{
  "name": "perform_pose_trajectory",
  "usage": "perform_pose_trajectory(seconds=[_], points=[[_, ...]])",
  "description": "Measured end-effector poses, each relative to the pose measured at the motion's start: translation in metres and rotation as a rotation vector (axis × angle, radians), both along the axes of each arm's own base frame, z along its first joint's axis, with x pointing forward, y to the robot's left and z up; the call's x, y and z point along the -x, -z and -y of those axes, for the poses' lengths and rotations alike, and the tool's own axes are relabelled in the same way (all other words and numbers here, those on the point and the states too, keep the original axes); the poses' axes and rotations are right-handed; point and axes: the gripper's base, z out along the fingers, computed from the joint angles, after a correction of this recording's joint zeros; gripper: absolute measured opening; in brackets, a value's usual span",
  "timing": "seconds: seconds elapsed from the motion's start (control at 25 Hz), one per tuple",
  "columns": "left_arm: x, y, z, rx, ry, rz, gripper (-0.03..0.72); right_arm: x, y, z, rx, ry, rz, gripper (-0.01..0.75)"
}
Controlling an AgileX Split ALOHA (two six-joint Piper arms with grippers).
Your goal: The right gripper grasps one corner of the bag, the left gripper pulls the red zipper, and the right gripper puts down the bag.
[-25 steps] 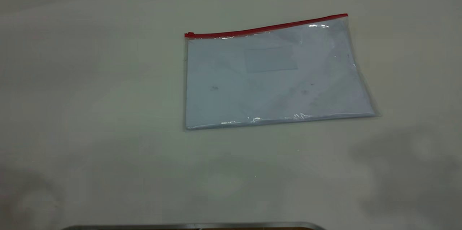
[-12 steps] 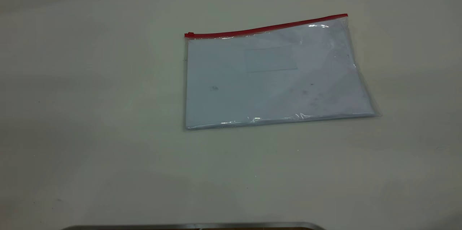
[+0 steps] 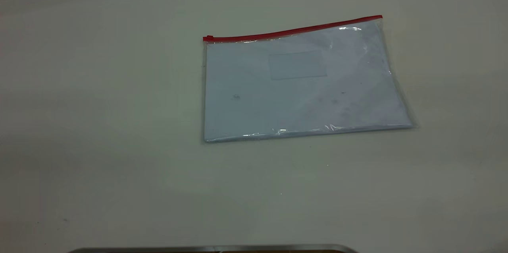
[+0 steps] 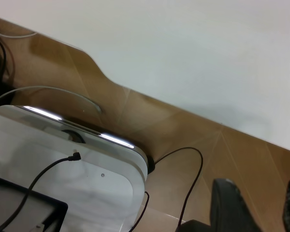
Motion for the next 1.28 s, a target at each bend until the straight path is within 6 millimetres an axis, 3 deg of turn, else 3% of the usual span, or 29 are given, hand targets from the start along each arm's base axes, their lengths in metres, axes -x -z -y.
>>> perform_pose_trajectory(seconds=[0.36, 0.68, 0.92, 1.28], points=[[0.011, -0.002, -0.002, 0.013, 0.000, 0.075, 0.386, 0.006, -0.005, 0.004, -0.020, 0.022, 0.057, 0.317], [0.033, -0.002, -0.005, 0.024, -0.127, 0.227, 0.386, 0.050, -0.024, 0.024, -0.084, 0.259, 0.395, 0.317], [0.045, -0.001, -0.005, 0.025, -0.170, 0.302, 0.386, 0.086, -0.025, 0.026, -0.119, 0.274, 0.620, 0.317], [0.045, -0.001, -0.005, 0.024, -0.171, 0.300, 0.386, 0.089, -0.025, 0.026, -0.122, 0.271, 0.624, 0.317]])
